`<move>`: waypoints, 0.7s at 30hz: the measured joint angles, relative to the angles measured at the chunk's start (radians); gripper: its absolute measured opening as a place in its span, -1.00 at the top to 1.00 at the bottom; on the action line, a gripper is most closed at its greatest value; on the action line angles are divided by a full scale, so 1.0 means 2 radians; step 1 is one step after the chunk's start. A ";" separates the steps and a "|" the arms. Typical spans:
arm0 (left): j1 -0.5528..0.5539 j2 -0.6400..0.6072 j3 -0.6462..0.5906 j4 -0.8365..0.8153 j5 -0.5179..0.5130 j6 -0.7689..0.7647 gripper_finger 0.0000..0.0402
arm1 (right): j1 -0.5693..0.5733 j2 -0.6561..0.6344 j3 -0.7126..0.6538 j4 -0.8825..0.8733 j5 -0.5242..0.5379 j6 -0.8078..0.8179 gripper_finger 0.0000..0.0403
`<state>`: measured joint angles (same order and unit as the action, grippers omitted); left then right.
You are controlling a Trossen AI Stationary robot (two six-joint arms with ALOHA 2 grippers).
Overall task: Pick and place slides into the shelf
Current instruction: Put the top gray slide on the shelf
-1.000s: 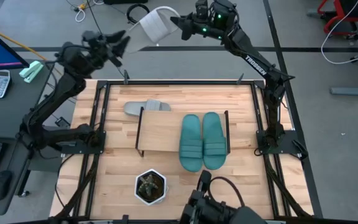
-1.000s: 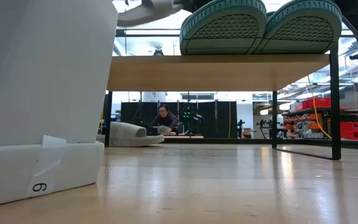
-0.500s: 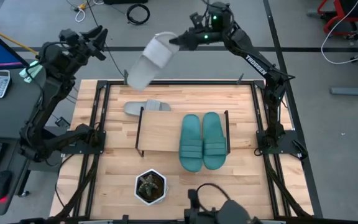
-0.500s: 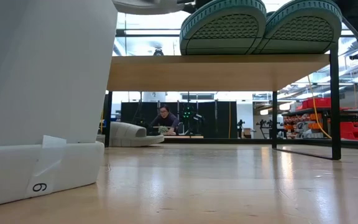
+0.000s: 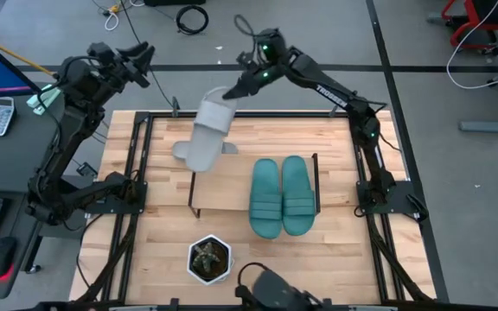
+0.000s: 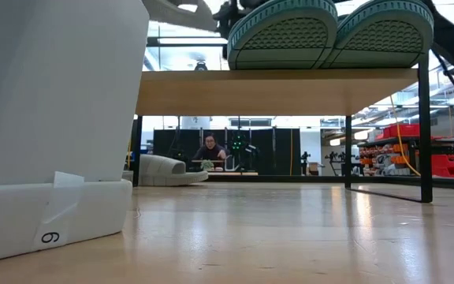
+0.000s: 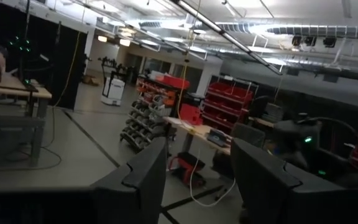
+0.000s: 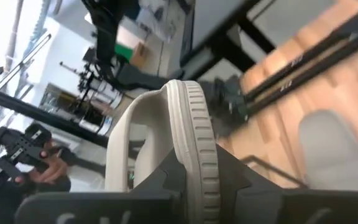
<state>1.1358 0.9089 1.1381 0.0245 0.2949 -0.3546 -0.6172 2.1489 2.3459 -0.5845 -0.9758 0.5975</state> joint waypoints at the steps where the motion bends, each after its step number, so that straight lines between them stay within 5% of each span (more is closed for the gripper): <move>1: 0.000 0.000 0.000 -0.003 0.002 0.000 0.09 | 0.002 0.007 0.000 -0.002 -0.006 -0.002 0.78; 9: 0.000 0.000 0.000 -0.020 0.016 0.000 0.13 | 0.007 0.053 0.000 -0.060 -0.061 -0.020 0.78; 21: 0.000 0.000 0.000 -0.023 0.016 0.001 0.13 | 0.029 0.099 0.000 -0.072 -0.052 -0.031 0.78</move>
<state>1.1358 0.9092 1.1381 -0.0208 0.3271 -0.3535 -0.5588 2.3469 2.3455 -0.7294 -1.0803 0.5362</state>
